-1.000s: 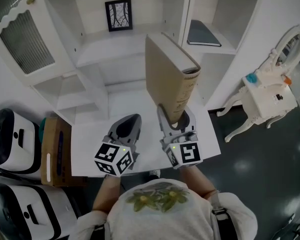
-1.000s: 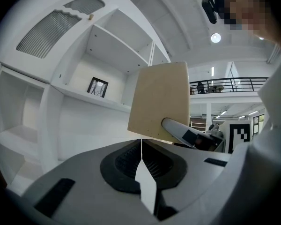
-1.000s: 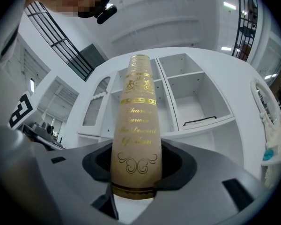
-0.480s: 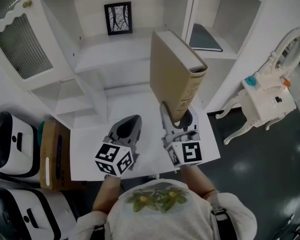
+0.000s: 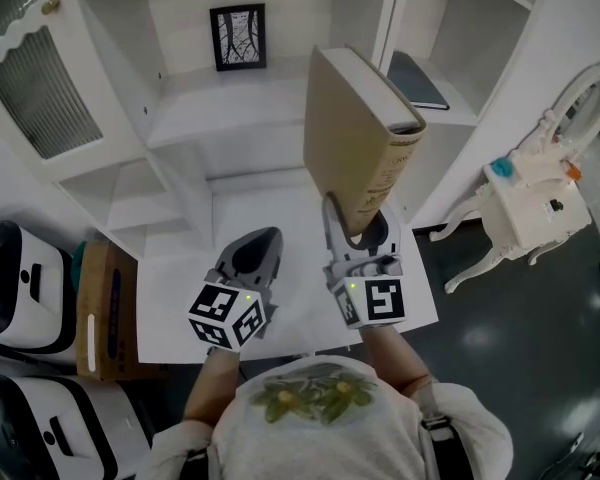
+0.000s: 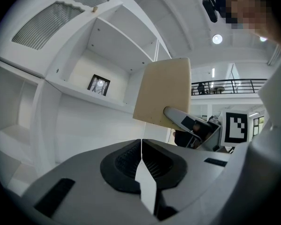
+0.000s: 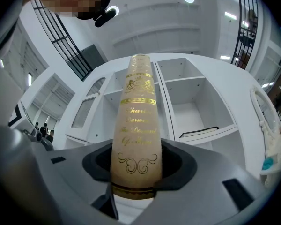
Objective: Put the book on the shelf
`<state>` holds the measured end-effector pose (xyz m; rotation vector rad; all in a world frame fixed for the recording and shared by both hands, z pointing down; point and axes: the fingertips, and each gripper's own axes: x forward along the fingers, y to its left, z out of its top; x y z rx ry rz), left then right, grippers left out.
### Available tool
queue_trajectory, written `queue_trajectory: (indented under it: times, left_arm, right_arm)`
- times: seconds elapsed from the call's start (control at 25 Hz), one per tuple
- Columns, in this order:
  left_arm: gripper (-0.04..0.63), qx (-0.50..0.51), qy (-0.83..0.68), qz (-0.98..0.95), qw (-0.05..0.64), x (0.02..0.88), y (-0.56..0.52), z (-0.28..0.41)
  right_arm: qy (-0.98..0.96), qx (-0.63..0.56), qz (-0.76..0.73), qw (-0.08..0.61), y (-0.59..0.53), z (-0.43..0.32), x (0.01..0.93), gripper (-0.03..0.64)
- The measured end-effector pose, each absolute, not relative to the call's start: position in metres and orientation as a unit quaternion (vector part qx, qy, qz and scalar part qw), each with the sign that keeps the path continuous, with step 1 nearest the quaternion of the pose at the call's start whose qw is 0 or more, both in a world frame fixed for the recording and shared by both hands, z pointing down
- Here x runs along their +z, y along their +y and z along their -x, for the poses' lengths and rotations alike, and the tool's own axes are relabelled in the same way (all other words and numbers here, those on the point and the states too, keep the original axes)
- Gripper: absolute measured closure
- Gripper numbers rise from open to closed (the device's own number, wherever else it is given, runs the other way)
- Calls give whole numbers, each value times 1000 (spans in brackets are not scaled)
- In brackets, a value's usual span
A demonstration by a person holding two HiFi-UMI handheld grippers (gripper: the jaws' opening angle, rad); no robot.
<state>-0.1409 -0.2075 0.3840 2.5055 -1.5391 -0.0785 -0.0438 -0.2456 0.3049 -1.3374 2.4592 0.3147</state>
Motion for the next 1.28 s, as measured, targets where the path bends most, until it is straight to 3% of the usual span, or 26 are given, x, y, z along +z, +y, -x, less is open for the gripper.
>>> queue_trajectory:
  times: [1.28]
  left_arm:
    - [563, -17, -527, -843, 110, 392, -238, 155]
  right_arm:
    - [831, 162, 499, 185, -285, 43, 268, 388]
